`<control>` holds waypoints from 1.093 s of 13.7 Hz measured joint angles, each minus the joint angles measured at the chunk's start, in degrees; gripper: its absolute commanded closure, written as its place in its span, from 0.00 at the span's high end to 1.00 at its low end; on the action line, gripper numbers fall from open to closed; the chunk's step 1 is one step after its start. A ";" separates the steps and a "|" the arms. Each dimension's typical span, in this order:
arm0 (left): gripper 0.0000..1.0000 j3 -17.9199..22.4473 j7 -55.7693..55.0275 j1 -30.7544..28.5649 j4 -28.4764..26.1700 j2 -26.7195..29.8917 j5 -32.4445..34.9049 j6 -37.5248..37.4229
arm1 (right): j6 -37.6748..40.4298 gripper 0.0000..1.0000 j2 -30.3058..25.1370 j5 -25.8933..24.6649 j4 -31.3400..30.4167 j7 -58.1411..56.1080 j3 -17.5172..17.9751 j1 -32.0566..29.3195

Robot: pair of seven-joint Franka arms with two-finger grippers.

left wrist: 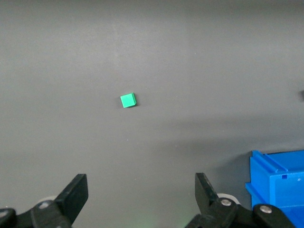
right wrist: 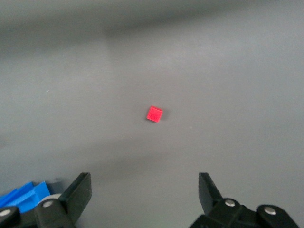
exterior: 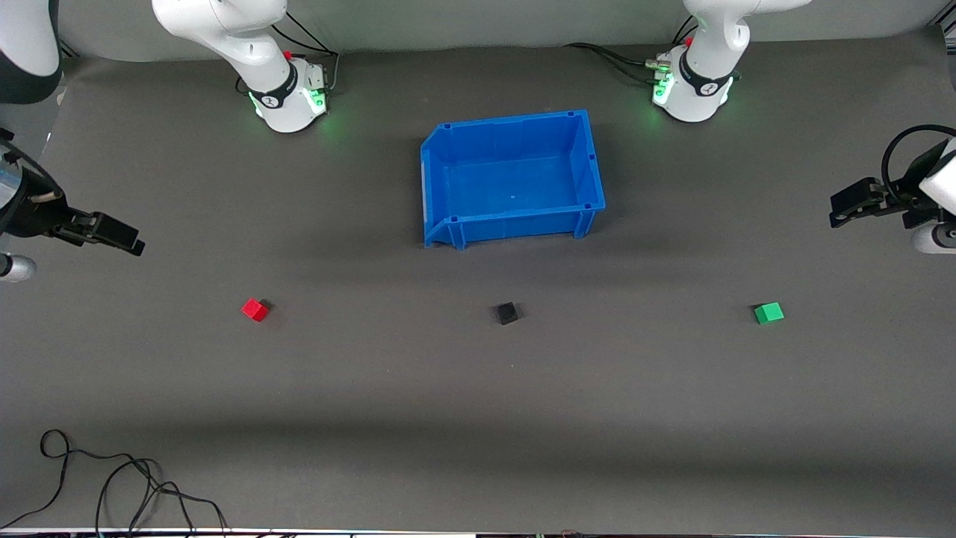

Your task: Attach green and red cubes to black cube

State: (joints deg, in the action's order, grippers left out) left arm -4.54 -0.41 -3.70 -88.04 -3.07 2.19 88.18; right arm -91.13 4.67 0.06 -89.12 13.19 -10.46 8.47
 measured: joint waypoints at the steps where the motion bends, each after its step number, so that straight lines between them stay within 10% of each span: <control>1: 1.00 -0.01 -3.39 0.00 0.00 0.00 0.00 0.08 | 0.44 1.00 0.89 0.00 -0.12 2.18 -0.97 -0.07; 7: 1.00 0.03 -27.55 -0.34 -0.08 -0.53 -0.01 0.93 | 0.80 1.00 7.49 0.00 -2.29 15.46 -4.02 -0.30; 15: 1.00 0.20 -56.60 -5.01 -1.25 -5.72 -1.11 1.00 | -23.17 1.00 9.57 0.01 -21.21 22.71 -4.61 0.24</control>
State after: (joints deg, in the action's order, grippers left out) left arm -4.34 -57.01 -8.71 -89.29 -8.79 1.08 89.18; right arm -114.30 14.23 0.07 -110.33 35.90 -15.08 8.71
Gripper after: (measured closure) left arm 0.000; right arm 0.000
